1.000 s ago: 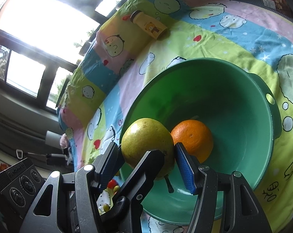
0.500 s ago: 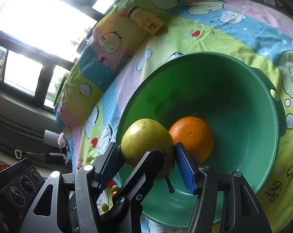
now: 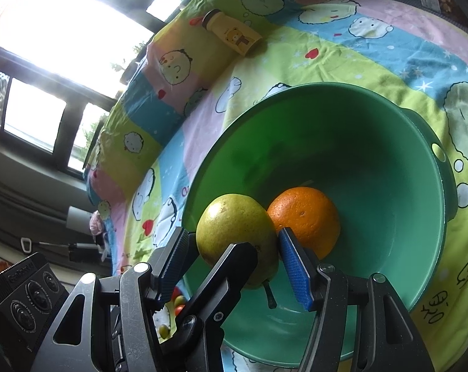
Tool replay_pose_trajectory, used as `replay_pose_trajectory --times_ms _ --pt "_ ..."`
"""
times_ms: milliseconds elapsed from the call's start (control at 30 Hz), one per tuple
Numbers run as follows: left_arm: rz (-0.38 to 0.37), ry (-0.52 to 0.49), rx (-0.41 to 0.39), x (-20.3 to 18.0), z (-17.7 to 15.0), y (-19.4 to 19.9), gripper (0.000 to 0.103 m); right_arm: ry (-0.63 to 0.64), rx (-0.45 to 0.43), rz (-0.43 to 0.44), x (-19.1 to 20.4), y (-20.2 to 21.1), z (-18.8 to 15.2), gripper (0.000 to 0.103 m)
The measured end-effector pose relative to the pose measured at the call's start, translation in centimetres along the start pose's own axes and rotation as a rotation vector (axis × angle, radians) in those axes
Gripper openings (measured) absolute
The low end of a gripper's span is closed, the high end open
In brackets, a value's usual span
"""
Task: Organize fruits
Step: 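Open the right gripper to release the pomelo and withdraw, then move the right gripper to the yellow lemon and close on it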
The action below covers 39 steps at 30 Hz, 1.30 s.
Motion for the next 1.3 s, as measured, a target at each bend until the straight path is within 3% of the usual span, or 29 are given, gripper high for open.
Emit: replay_pose_trajectory --times_ms 267,800,1100,1167,1300 --pt "0.015 -0.008 -0.009 0.1 0.2 0.4 0.054 0.001 -0.007 0.013 0.2 0.1 0.1 0.064" --pt "0.045 0.005 -0.021 0.9 0.3 1.8 0.056 0.010 -0.074 -0.059 -0.2 1.4 0.8 0.064" --pt "0.111 0.032 -0.031 2.8 -0.4 4.2 0.064 0.022 -0.122 -0.135 -0.3 2.2 1.1 0.064" --pt "0.128 0.050 -0.042 3.6 -0.6 5.2 0.070 0.025 -0.131 -0.153 -0.3 2.4 1.2 0.064" --pt "0.165 0.104 -0.060 5.6 -1.3 7.4 0.074 0.036 -0.158 -0.172 -0.1 2.9 1.1 0.071"
Point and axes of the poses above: each gripper's, at about its wrist camera, not at the fingertips, and y roughly against the way its jaws point, x to its left, z to its top, the point moved 10 cm from there along -y, roughly the way its jaws point, and after that the axes turned 3 degrees about -y, right-handed, at the moved point
